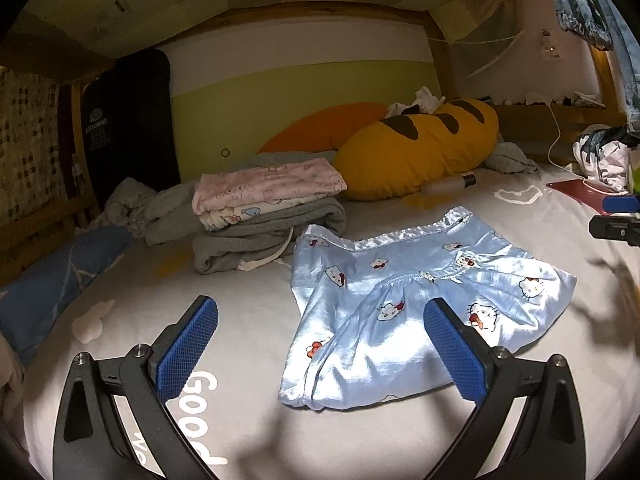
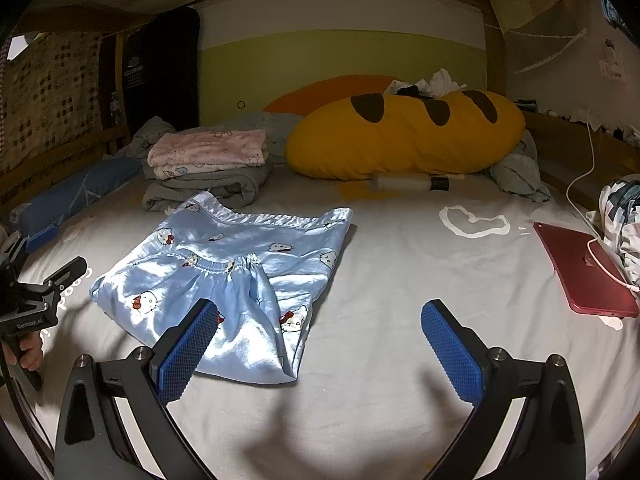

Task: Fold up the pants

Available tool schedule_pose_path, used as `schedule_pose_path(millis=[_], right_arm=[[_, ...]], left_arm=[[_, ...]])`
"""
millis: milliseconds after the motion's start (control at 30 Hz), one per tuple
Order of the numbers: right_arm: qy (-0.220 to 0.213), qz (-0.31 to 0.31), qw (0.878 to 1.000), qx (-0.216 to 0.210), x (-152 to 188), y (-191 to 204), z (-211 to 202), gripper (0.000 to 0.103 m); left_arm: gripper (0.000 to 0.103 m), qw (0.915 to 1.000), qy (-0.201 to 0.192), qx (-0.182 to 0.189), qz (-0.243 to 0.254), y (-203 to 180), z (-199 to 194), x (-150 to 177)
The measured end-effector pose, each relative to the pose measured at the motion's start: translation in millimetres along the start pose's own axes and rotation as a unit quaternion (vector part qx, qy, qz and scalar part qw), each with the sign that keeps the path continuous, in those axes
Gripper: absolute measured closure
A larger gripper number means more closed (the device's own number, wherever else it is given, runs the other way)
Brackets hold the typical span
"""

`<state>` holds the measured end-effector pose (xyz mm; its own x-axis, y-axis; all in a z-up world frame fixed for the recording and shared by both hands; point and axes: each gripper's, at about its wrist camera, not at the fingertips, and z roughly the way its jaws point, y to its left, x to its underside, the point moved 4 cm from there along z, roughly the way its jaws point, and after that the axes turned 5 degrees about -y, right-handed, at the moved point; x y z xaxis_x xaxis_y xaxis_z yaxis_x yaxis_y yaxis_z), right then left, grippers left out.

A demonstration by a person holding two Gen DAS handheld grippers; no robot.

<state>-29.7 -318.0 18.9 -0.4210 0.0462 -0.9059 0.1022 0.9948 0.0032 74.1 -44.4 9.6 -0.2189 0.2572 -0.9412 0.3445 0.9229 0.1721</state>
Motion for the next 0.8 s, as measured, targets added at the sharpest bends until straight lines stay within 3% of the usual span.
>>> schedule_pose_path(millis=[533,800], right_arm=[[-0.001,0.003,1.0,0.011,3,-1,3,0.001],[-0.124,0.007,0.989,0.074,-13,10,-2,0.001]], left_arm=[[0.001,0.9986,0.017,-0.008,-0.049,15,17,14],[0.001,0.9979,-0.005,-0.031,-0.056,14,13,18]])
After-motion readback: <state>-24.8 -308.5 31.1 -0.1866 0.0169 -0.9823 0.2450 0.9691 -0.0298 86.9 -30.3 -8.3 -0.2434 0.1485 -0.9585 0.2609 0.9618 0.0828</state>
